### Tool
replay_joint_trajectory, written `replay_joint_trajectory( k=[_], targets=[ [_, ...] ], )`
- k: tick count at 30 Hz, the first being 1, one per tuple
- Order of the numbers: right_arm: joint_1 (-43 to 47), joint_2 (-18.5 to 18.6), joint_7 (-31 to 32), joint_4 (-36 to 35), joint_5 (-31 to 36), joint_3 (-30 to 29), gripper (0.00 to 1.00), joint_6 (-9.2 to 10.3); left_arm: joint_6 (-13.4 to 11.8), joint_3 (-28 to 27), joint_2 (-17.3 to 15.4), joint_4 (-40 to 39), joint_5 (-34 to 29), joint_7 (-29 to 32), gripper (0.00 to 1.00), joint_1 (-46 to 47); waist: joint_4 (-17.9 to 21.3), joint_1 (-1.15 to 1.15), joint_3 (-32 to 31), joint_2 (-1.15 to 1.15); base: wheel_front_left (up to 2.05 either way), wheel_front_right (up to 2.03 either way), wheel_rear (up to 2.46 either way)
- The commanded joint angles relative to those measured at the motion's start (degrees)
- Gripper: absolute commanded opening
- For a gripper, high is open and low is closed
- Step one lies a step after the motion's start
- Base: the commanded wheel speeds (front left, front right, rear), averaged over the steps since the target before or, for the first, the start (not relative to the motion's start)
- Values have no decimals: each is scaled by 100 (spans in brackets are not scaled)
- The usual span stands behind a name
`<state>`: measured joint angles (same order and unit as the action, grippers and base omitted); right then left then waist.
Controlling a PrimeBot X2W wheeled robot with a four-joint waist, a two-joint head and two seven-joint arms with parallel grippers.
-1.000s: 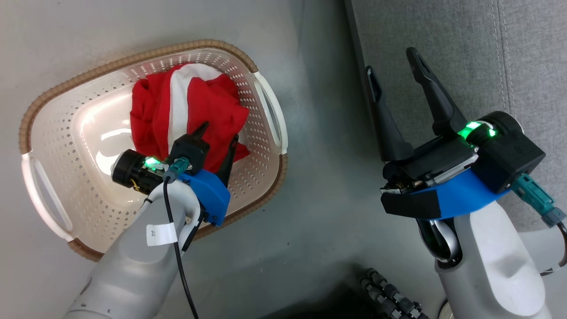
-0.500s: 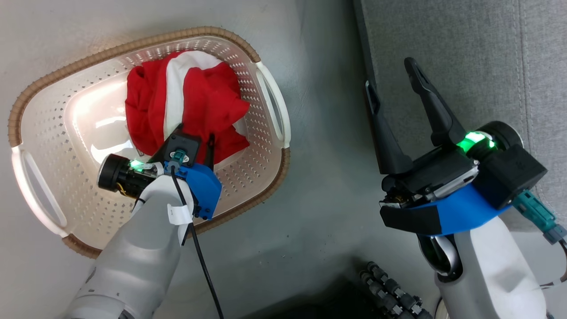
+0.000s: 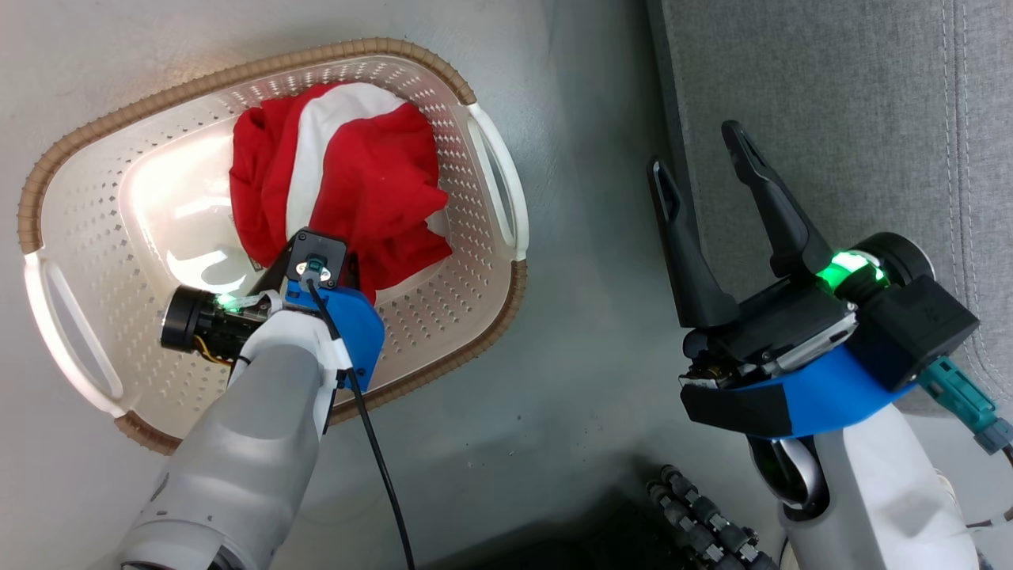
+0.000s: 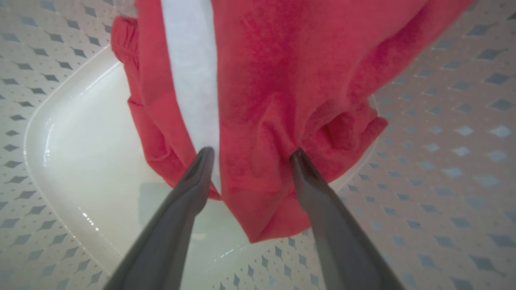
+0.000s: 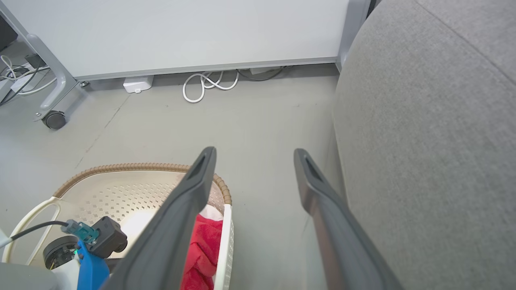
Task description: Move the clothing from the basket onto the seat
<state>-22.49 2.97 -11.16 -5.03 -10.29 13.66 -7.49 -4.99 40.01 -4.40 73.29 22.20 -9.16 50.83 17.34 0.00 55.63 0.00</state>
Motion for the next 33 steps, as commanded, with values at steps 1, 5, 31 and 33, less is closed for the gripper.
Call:
replay_joint_trajectory(
  k=[1,5,31,33],
  targets=[
    [36,-14,11,-35,-42,-12,100,-1,-21,19,-22,9,29,39,100,86,-3,0,0,0,0,0,0],
    [21,-14,16,-49,-56,-8,100,-1,-140,19,-22,31,64,197,100,48,-8,0,10,0,0,0,0],
    [-104,-15,-17,2,-88,44,100,-1,131,89,-108,62,302,223,0,37,-35,0,15,0,0,0,0],
    [-157,-15,-29,29,-105,74,100,-1,150,84,-124,63,310,163,0,62,-37,0,2,0,0,0,0]
  ],
)
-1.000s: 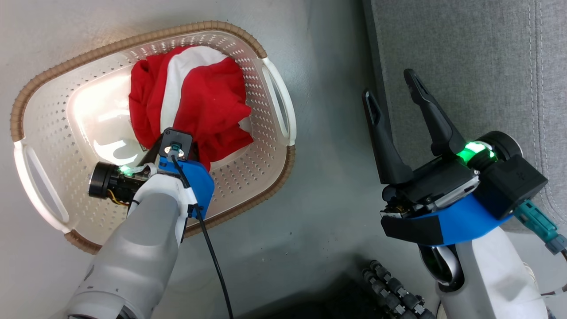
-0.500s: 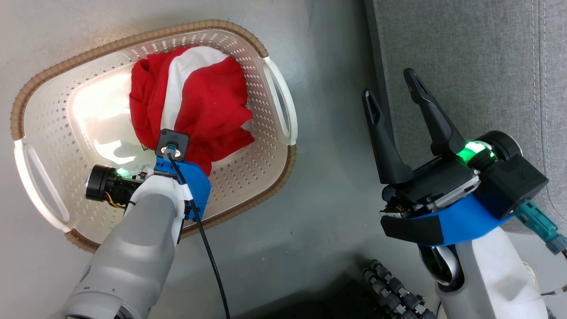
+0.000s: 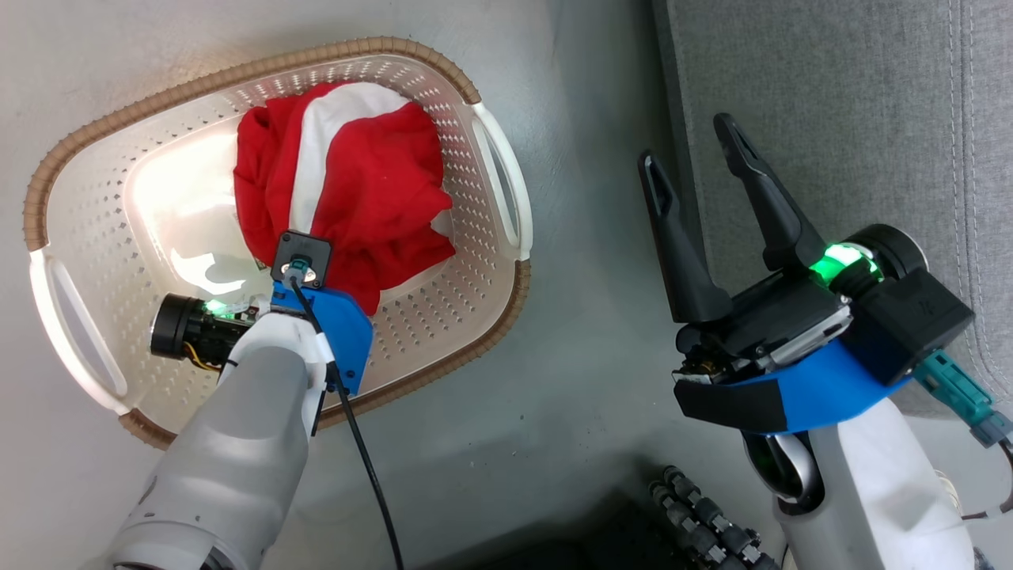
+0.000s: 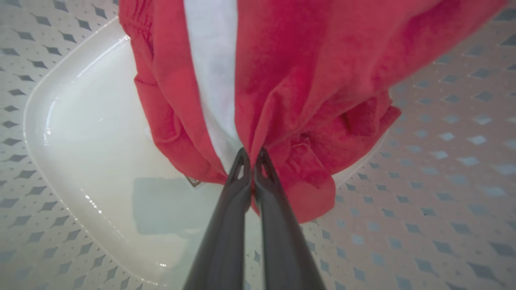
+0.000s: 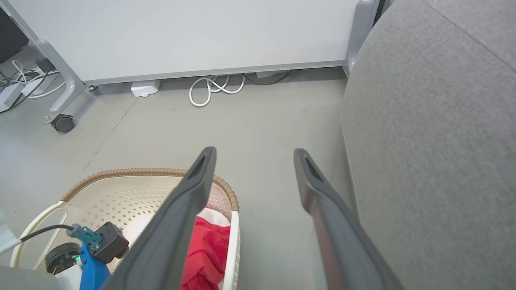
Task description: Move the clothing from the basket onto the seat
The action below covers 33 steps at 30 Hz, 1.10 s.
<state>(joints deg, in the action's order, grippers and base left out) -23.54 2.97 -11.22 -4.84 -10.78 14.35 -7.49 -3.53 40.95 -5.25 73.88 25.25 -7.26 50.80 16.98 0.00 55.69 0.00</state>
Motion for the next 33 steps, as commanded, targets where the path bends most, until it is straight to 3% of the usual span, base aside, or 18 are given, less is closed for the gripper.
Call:
replay_joint_trajectory(
  k=[1,7,16,33],
  targets=[
    [-93,-15,-27,22,-61,23,100,-1,44,-14,-48,3,22,-72,0,99,-3,0,-13,0,0,0,0],
    [-234,-13,-78,203,15,7,100,-1,333,20,13,-8,84,-400,0,115,-139,0,-325,0,0,0,0],
    [-118,-9,25,605,157,-10,100,-1,702,44,151,-168,216,-754,0,-305,-480,0,-1420,0,0,0,0],
    [862,235,460,1118,84,-147,100,-1,897,-95,233,-1935,-1,-800,0,-1753,-1272,0,-3953,0,0,0,0]
  ],
)
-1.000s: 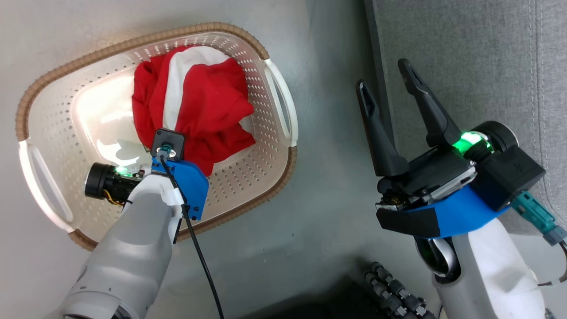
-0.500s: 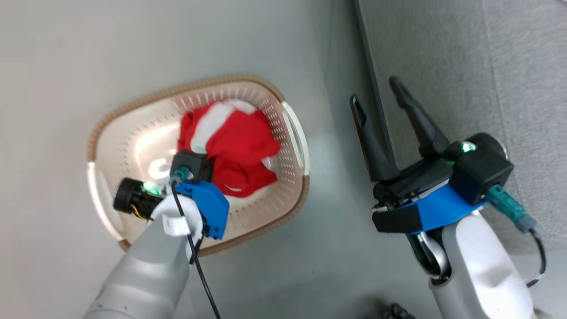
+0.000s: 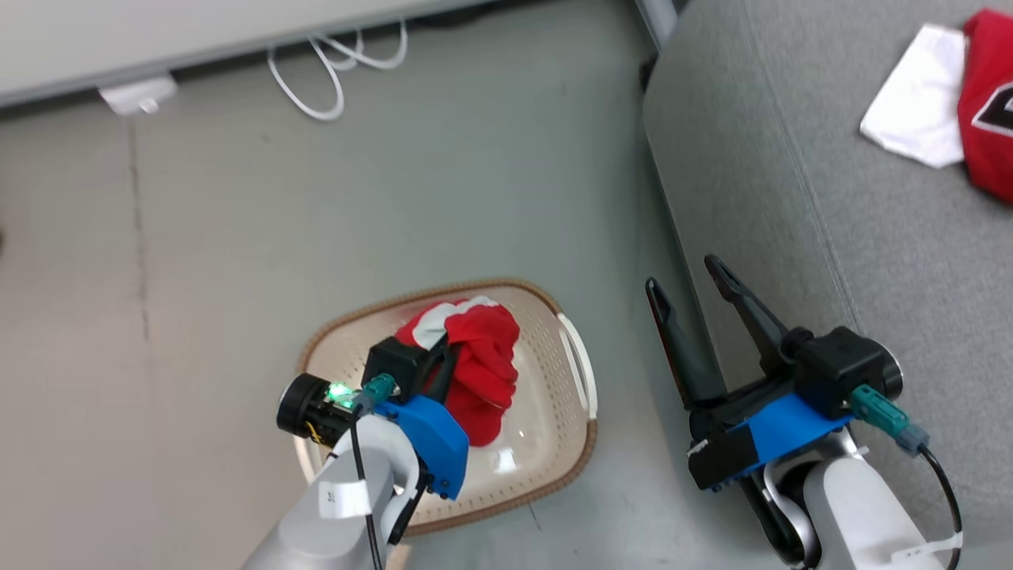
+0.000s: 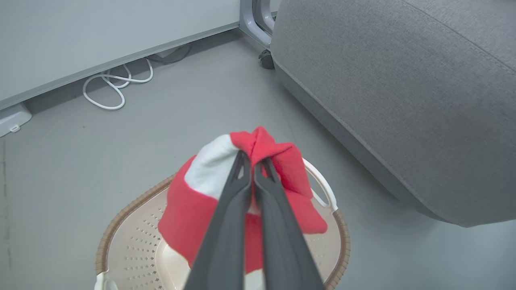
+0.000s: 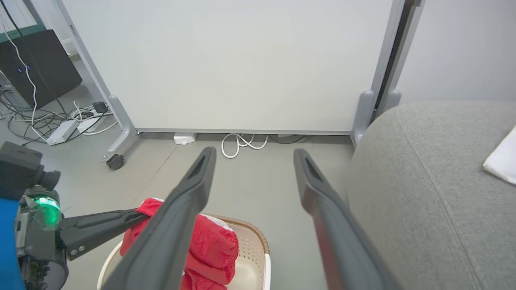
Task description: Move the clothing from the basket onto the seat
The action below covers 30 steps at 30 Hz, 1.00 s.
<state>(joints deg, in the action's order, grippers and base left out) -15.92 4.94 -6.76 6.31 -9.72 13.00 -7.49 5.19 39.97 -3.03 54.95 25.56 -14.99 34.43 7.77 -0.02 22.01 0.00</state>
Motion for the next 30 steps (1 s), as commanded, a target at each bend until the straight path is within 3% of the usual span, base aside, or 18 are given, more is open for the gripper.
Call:
replay_joint_trajectory(
  k=[1,16,30],
  targets=[
    [156,41,36,6,-53,-25,100,-1,36,17,12,-121,-72,-27,0,-162,-395,2,-684,0,0,0,0],
    [708,4,201,138,-166,-108,100,-1,164,356,15,-995,-57,-28,0,-107,-884,2,-1602,0,0,0,0],
    [956,-96,224,318,-234,-120,100,-1,199,1065,15,-1428,789,75,0,653,-1114,2,-1992,0,0,0,0]
  ],
)
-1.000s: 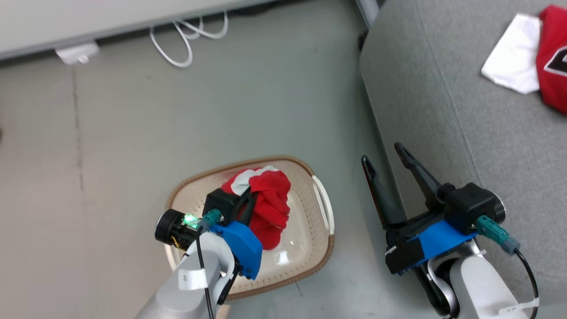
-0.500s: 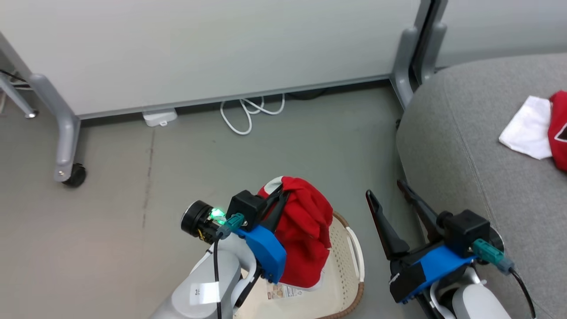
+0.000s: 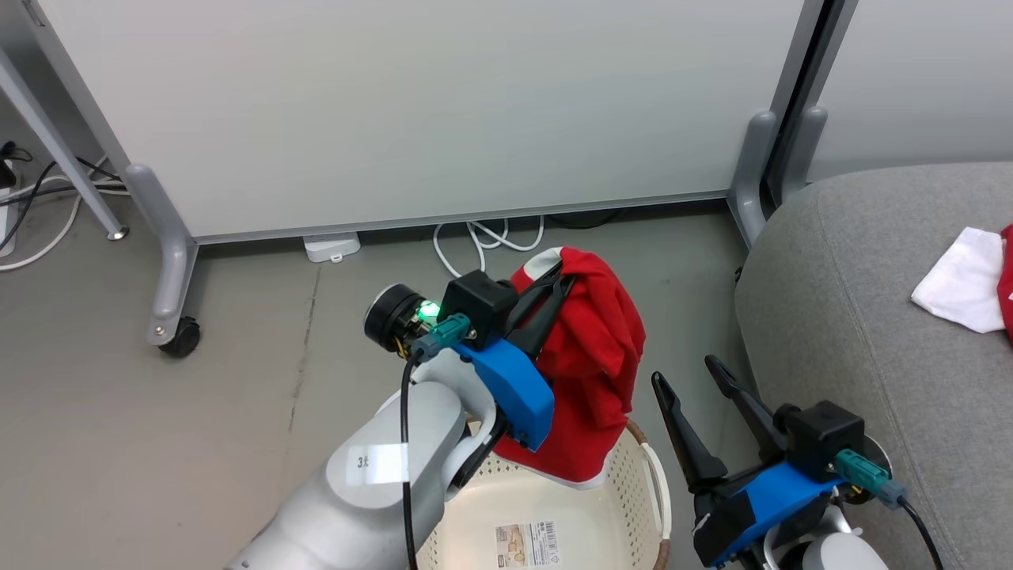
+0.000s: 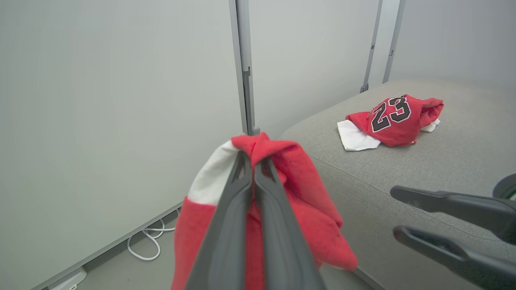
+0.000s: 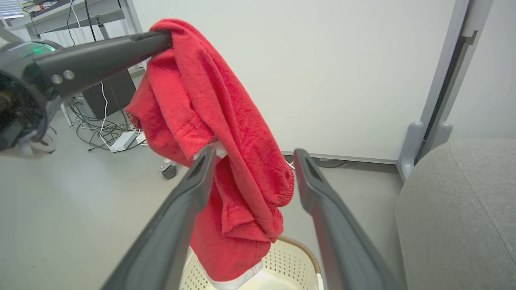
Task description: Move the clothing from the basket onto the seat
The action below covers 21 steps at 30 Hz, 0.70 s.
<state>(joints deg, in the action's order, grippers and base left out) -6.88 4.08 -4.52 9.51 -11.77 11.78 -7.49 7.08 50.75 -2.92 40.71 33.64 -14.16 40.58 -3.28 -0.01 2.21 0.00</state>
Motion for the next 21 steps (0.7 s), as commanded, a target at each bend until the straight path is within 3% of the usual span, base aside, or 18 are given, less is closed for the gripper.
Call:
replay_joint_trajectory(
  k=[1,21],
  targets=[
    [59,-12,4,11,-32,10,100,-1,12,45,2,-25,61,29,0,108,-14,1,-32,0,0,0,0],
    [40,-47,33,147,-39,88,100,-1,-176,771,4,127,846,5,0,614,72,1,-59,0,0,0,0]
  ],
)
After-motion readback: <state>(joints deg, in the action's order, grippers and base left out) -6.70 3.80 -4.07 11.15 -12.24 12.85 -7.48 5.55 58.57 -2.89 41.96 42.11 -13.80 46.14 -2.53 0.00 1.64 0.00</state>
